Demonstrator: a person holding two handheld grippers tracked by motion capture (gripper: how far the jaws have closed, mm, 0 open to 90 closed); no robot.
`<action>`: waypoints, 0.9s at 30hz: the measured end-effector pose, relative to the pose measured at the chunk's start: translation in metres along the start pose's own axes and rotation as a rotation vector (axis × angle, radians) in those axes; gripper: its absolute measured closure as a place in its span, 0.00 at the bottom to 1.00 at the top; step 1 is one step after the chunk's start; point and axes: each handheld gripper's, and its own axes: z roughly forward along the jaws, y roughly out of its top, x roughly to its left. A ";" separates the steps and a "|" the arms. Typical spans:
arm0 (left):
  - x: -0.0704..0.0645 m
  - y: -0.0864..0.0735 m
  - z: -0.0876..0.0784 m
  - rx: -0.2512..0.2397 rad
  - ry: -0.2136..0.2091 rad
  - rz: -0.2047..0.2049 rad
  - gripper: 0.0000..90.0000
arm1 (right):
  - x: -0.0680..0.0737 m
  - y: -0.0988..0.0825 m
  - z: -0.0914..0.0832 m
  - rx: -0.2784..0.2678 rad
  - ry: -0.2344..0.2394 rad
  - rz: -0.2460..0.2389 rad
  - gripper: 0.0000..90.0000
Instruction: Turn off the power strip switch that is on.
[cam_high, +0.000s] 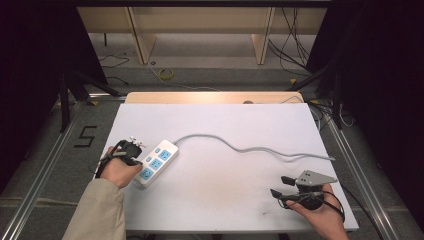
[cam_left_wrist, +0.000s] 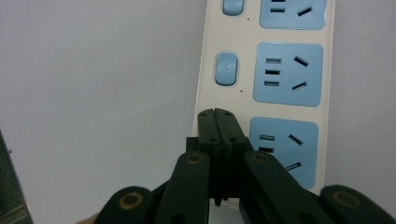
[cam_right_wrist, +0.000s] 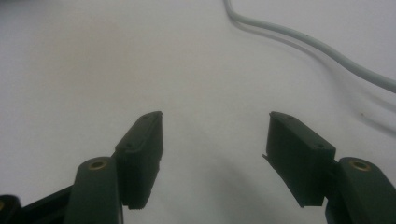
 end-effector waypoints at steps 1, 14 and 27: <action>0.000 0.000 0.000 -0.001 0.001 0.000 1.00 | 0.000 0.000 0.000 0.000 -0.001 0.000 0.42; 0.000 -0.002 0.001 -0.009 0.001 -0.001 1.00 | 0.000 0.000 0.000 0.000 0.000 -0.003 0.42; 0.003 -0.005 0.000 -0.013 -0.008 -0.019 1.00 | -0.001 0.000 -0.001 0.000 0.000 -0.001 0.42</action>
